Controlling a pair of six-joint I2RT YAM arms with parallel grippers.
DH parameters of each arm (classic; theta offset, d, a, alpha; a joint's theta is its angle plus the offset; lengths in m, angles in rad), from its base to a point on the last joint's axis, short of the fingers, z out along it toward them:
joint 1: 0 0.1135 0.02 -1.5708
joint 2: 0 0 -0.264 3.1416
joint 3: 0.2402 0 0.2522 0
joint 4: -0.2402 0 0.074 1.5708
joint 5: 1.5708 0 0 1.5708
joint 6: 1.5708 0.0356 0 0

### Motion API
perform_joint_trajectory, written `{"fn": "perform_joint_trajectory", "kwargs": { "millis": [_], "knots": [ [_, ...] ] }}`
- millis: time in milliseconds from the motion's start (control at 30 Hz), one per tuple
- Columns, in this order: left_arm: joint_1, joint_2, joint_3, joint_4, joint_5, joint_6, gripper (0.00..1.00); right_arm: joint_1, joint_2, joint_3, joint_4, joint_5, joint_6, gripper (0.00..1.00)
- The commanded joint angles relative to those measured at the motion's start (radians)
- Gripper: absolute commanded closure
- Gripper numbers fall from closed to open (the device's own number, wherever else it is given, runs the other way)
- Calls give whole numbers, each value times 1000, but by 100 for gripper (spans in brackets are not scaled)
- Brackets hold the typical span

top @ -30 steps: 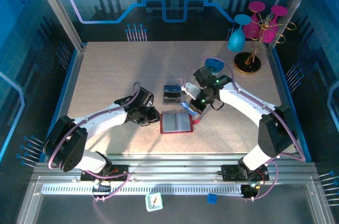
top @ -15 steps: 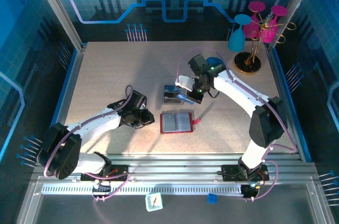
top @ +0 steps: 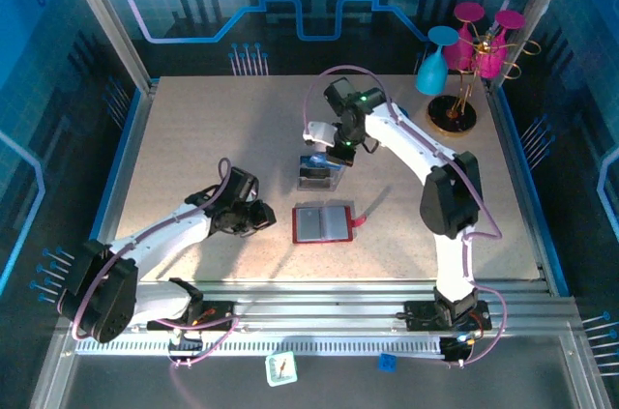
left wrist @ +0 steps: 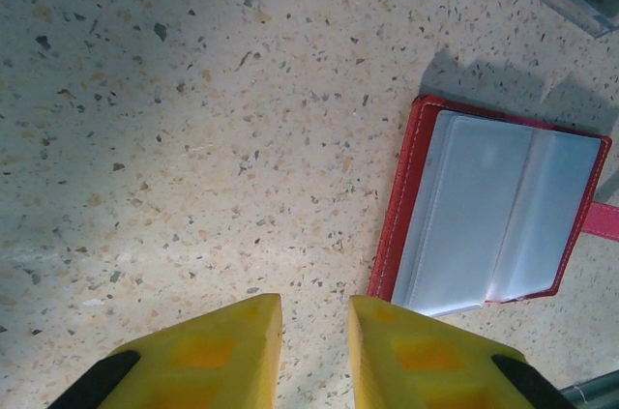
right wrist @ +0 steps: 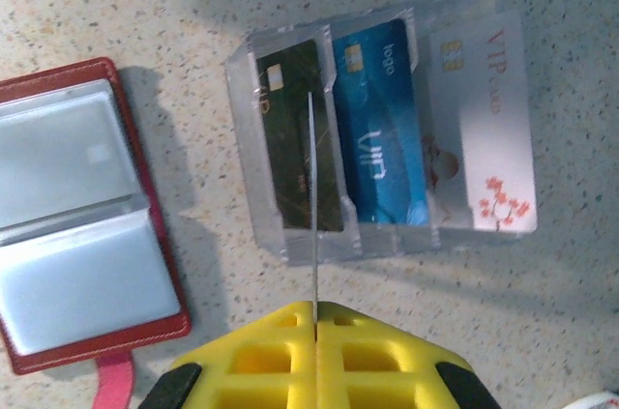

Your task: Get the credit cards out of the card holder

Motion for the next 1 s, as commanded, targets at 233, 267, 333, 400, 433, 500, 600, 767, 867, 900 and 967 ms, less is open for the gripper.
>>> {"fn": "perform_joint_trajectory", "kwargs": {
  "millis": [233,267,333,400,433,500,600,767,867,900,967],
  "knots": [
    [16,-11,-22,-20,13,-5,74,26,179,240,-128,20,-80,100],
    [16,-10,-22,-20,14,-2,74,27,191,258,-133,22,-80,100],
    [17,-7,-22,-19,17,-1,74,32,217,289,-141,25,-81,100],
    [18,-2,-23,-16,21,1,74,36,238,309,-146,27,-83,100],
    [20,1,-23,-15,23,2,74,38,246,318,-146,30,-84,100],
    [22,5,-22,-15,26,6,74,42,265,331,-151,40,-88,100],
    [27,13,-20,-13,30,11,74,45,268,335,-156,58,-94,100],
    [34,28,-9,-11,38,20,74,50,316,336,-168,72,-96,100],
    [34,38,-4,-8,41,24,74,54,324,335,-173,70,-96,100],
    [35,40,-2,-9,43,24,74,54,327,335,-173,69,-95,100],
    [35,42,0,-7,46,26,74,57,330,335,-173,66,-95,100]
  ]
}}
